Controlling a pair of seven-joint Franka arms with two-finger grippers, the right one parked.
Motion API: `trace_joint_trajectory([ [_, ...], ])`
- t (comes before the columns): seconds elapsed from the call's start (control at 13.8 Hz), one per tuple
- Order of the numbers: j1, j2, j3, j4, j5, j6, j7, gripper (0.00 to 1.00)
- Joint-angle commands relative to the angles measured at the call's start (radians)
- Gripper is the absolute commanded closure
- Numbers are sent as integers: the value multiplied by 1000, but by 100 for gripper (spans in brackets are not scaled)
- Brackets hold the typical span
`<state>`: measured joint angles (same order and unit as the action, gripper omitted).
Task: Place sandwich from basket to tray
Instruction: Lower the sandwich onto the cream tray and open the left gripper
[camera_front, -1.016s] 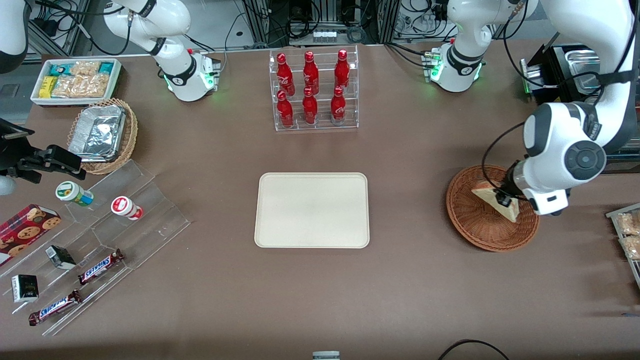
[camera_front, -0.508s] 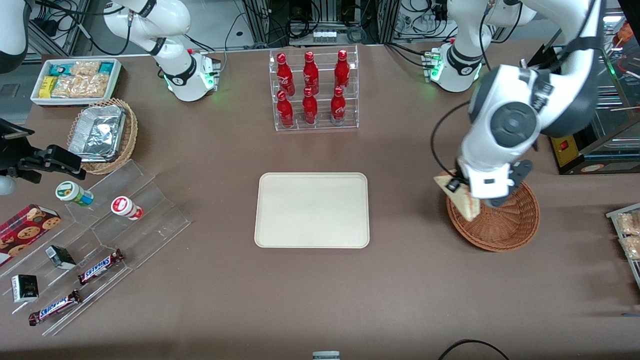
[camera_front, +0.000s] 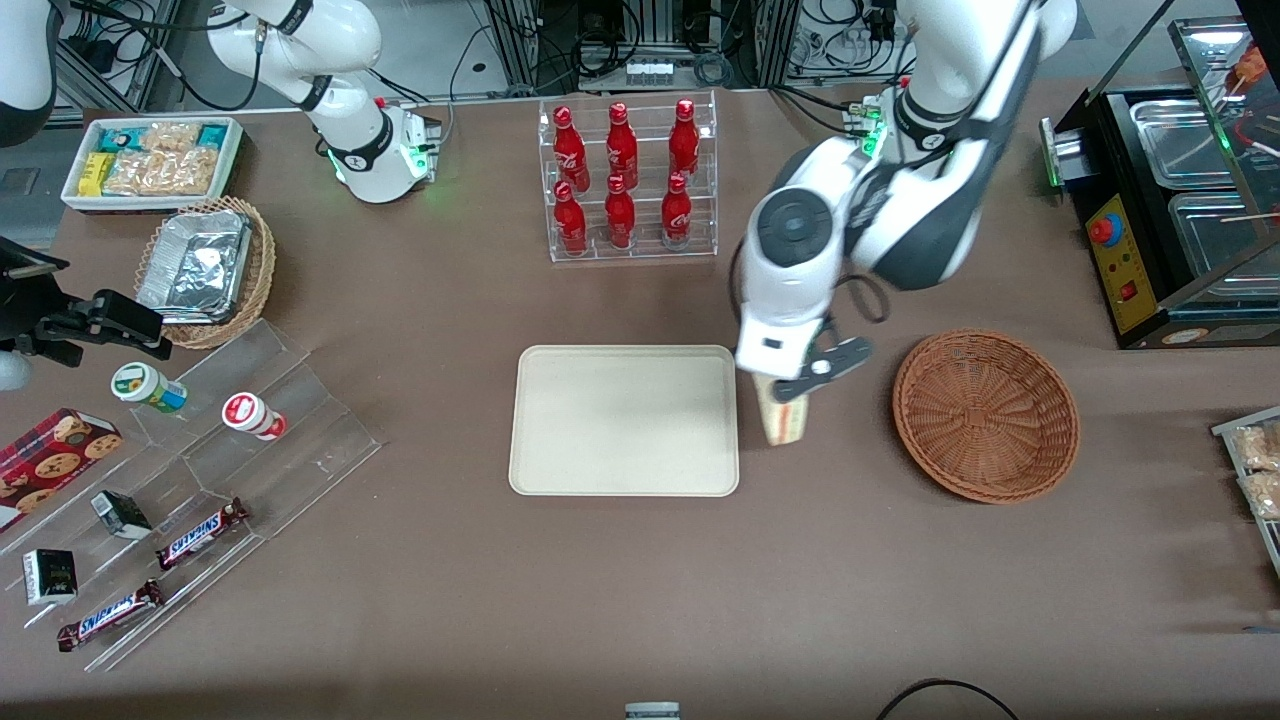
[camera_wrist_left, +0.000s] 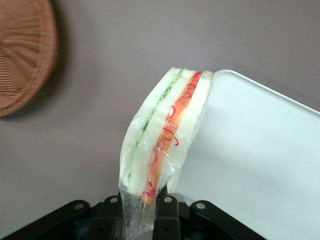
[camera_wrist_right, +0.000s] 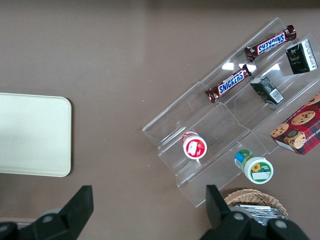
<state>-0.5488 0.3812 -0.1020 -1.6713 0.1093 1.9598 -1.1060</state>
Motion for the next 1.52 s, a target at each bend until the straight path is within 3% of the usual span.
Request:
trace_joint_trajectory([
  [0.0,-65,111,16,62,44,60,26,78],
  [0.15,-88,178,16,91,93,77,8,78],
  [1.02,-169,300,18,134,124,143,-37,74],
  [1.09,-177,301,18,134,130,143,-38,70],
  [1.16,-177,303,18,134,145,143,-40,51],
  [1.23,-175,301,18,134,145,143,-40,8],
  [1.31,-175,300,18,134,141,142,-40,0],
  [1.45,-174,291,19,140,139,140,-41,0],
])
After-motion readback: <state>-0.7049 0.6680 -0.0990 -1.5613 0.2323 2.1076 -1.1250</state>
